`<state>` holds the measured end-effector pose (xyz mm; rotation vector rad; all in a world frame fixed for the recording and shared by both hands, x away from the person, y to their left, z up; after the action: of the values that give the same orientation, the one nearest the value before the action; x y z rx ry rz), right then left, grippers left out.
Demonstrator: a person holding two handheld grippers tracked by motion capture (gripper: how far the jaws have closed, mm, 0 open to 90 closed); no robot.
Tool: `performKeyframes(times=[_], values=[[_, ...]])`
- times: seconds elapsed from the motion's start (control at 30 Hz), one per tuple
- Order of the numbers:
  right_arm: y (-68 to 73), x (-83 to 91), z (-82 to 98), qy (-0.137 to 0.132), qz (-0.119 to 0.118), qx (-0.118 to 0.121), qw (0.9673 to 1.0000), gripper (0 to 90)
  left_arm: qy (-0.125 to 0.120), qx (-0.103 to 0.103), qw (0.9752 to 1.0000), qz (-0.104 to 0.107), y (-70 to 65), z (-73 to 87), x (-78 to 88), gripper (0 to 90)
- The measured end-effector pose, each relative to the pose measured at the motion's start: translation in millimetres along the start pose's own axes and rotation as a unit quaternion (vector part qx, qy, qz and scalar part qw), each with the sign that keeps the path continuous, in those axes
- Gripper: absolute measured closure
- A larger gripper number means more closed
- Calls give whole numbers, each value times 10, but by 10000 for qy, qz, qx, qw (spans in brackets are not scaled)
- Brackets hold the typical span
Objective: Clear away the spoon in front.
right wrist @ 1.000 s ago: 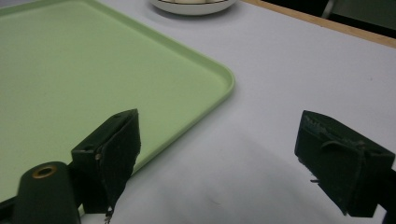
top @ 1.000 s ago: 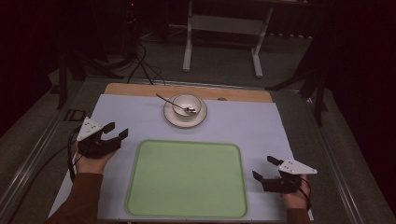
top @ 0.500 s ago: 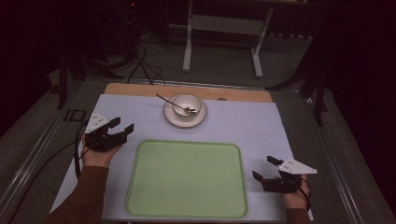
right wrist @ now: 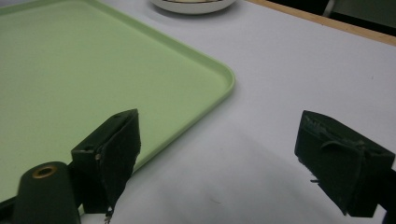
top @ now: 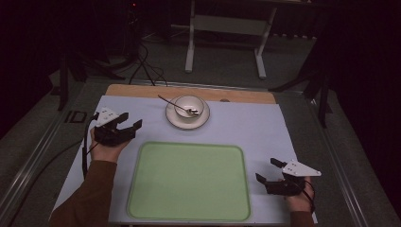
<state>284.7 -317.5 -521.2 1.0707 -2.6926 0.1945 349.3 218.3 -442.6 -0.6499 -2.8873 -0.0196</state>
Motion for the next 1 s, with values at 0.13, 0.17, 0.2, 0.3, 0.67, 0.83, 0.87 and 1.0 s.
performKeyframes(times=[0.13, 0.17, 0.2, 0.3, 0.67, 0.83, 0.87, 1.0], values=[[0, 0, 0, 2, 0, 3, 10000, 141, -6, 2, 10000, 0, -9, -13, -48, 390], [-1, -1, 0, 2, 0, 6, 10000, 141, -8, 12, 10000, 7, -14, -15, -60, 390], [0, 0, 0, 1, 0, 6, 10000, 141, -1, 9, 10000, 17, -19, -16, -72, 390], [0, -1, 0, 4, 1, 4, 10000, 141, 2, -13, 10000, 24, -32, -25, -108, 390], [0, -3, 1, 11, -1, 6, 10000, 141, 32, 22, 10000, 39, -48, -29, -225, 391], [0, -3, 1, 16, -2, 8, 10000, 141, 28, 36, 10000, 23, -57, -41, -286, 391], [0, -4, 2, 17, -4, 11, 10000, 141, 30, 44, 10000, 22, -61, -45, -304, 391], [4, -9, 2, 24, -9, 15, 10000, 141, 37, 25, 10000, 20, -88, -68, -379, 391]])
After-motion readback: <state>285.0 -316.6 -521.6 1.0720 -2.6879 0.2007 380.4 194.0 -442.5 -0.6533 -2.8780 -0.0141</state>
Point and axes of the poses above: each handheld gripper's, and its own axes: x roughly backward along the jaws, z roughly out of its underside, y roughly to its left, the point moved 2 cm from there along -x, roughly forward along the jaws, and after that the axes turned 13 degrees about -y, right-handed, at the moved point
